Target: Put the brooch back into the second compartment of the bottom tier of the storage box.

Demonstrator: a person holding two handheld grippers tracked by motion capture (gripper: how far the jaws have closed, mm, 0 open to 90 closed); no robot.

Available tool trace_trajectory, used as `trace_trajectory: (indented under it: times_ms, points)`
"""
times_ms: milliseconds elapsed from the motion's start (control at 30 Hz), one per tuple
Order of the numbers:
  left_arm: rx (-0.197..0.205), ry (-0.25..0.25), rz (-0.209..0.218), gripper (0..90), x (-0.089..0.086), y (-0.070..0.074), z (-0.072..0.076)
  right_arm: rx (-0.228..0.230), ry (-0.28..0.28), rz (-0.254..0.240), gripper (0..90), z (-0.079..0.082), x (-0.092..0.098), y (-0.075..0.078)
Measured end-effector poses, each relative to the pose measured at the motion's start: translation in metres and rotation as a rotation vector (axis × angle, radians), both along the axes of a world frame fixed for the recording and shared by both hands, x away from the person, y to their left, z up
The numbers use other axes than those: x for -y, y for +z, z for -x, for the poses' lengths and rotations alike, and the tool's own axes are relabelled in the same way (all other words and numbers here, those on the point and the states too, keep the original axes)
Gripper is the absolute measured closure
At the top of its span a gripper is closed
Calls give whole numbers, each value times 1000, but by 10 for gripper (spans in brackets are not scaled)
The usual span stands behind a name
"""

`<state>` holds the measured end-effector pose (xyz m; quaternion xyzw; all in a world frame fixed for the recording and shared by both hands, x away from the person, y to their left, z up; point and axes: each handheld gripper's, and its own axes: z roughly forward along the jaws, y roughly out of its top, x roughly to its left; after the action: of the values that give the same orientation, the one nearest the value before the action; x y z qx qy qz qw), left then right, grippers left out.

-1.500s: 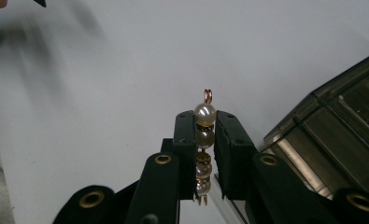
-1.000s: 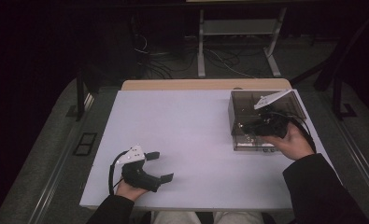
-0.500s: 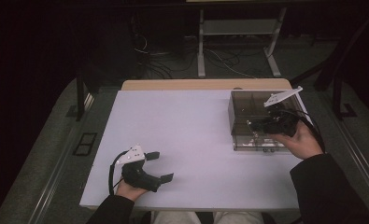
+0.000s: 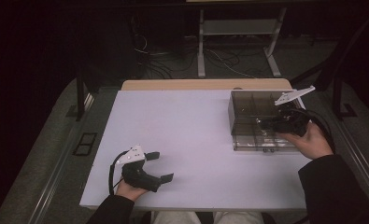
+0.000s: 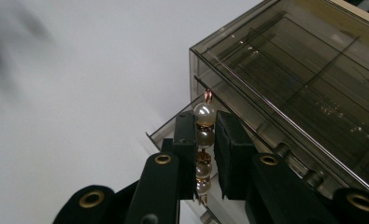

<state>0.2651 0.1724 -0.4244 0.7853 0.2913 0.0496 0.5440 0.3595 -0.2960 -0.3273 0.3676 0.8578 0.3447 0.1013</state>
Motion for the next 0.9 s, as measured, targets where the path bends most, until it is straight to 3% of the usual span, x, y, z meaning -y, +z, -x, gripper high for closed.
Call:
trace_trajectory:
  times_ms: [900]
  points:
    - [1,2,-1,0,0,0,0,-12,-75,7,785,-5,34,-18]
